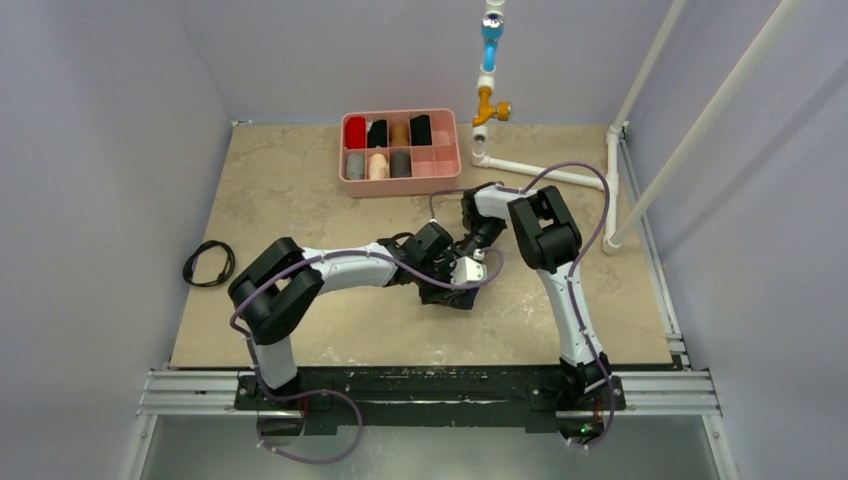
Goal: Roll the underwear
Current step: Roll the underwear to the center of the board.
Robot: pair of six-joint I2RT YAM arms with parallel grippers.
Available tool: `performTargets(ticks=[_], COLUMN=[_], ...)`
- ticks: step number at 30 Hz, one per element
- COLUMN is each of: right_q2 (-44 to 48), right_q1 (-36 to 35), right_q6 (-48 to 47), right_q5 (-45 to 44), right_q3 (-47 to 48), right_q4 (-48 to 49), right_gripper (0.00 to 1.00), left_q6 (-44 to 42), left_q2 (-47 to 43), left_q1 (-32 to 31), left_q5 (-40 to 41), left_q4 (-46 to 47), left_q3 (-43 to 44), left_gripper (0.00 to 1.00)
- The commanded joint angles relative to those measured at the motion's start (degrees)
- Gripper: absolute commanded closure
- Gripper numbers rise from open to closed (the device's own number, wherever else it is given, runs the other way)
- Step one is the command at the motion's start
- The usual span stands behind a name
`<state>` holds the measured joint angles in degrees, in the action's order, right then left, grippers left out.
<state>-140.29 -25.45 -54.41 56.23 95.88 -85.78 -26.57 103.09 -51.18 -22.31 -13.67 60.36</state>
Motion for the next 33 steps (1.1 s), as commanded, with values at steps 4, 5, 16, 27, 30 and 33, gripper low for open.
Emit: performTargets(ticks=[4,5,16,27,30,33], right_q2=[-1.8,-1.6,3.0,7.5,8.3,8.8], right_q1=[-0.3,-0.3,-0.2,1.0,2.1,3.5], right_q6=[-1.5,-1.4,1.3,2.1,1.8,1.3], right_q5=[-8.2,-8.2,-10.3,-14.7,-15.5,-16.2], right_q3=[-1.2,-1.3,-1.8,-0.7,0.0,0.8], right_q4=[13.6,13.8,15.4,14.8,14.0,13.1], right_gripper=[0.8,0.77,0.51,0.46,0.46,0.46], left_q6=[0.3,0.3,0.9,-0.6,-0.7,-0.7], left_q2=[4.9,5.4,12.6,15.1,15.7,16.2], left_q1=[-0.4,-0.3,1.8,1.9,1.8,1.8], left_q5=[-3.3,-3.4,-7.9,-8.0,-8.1,-8.2], left_q4=[-2.5,-3.1,-15.0,-19.6,-20.2,-20.8], left_q3=[4.4,4.9,13.1,15.7,16.2,16.7], left_gripper=[1.0,1.0,1.0,1.0,1.0,1.0])
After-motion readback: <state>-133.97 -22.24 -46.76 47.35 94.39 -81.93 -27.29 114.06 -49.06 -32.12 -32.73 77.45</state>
